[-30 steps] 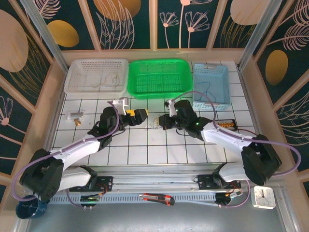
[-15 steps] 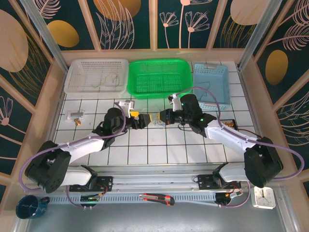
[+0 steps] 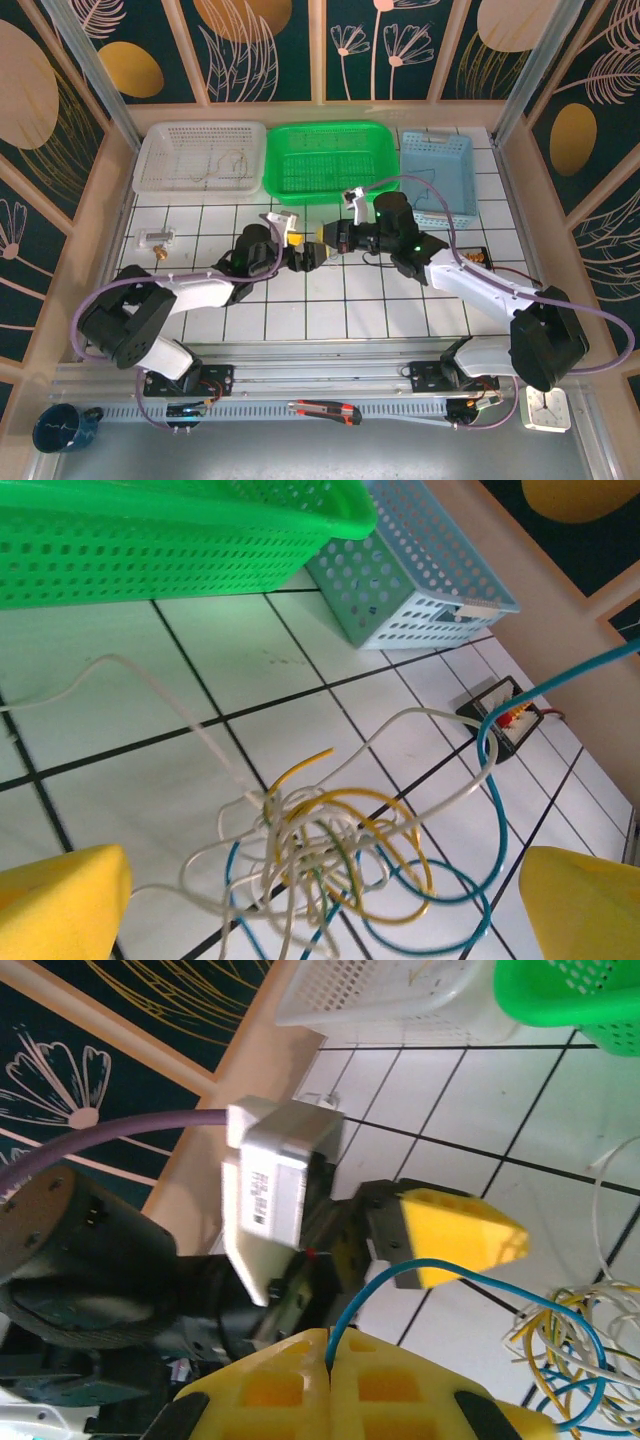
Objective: Untangle the cables
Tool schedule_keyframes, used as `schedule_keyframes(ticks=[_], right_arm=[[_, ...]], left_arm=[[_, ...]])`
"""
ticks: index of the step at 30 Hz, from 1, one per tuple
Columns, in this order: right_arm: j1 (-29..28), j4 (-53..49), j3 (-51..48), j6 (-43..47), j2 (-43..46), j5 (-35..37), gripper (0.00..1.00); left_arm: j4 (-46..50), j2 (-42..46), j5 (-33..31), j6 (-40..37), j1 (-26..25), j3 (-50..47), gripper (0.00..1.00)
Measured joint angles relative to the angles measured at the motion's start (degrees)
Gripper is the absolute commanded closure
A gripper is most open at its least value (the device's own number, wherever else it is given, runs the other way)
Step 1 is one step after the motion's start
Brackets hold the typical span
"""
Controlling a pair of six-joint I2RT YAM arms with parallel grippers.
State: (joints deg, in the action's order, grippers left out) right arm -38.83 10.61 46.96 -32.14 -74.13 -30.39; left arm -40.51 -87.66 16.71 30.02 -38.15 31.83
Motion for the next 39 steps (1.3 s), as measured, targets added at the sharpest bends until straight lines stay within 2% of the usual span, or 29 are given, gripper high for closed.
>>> schedule_keyframes(ticks=[4,8,10,20,30,36,39], right_arm=[[-0.28,0.94,0.90,-1.31,0.28,-0.63,1.00],[-0.28,1.33,3.32,-2.75,1.36,-1.05,1.00],[-0.28,1.70,4.98,-3.02,1.90,-1.22,1.00],[2.62,3.28,15.61,-4.76,3.17,-3.13,1.00],[7.28,7.39,25.62,-7.69,3.26,-5.49,1.00],[14.23,8.37,28.33,-8.52,3.82,-5.25,1.00],[17.57,9.03,29.24,-9.77,3.85,-5.31,1.00]], left_arm=[[-2.16,-3.17,-0.22,0.07,-1.01,1.36,0.20],[-3.56,-5.29,-1.11,0.61,-1.18,1.18,0.41],[-4.28,-5.62,-1.77,0.59,-1.18,0.63,0.47],[-6.88,-6.32,-3.93,0.68,-1.18,-3.56,0.54],[-7.50,-8.61,-4.61,0.79,-1.18,-6.62,0.54],[-7.74,-8.61,-4.96,1.07,-1.18,-7.21,0.54],[-7.74,-8.61,-5.01,1.22,-1.18,-7.21,0.47]])
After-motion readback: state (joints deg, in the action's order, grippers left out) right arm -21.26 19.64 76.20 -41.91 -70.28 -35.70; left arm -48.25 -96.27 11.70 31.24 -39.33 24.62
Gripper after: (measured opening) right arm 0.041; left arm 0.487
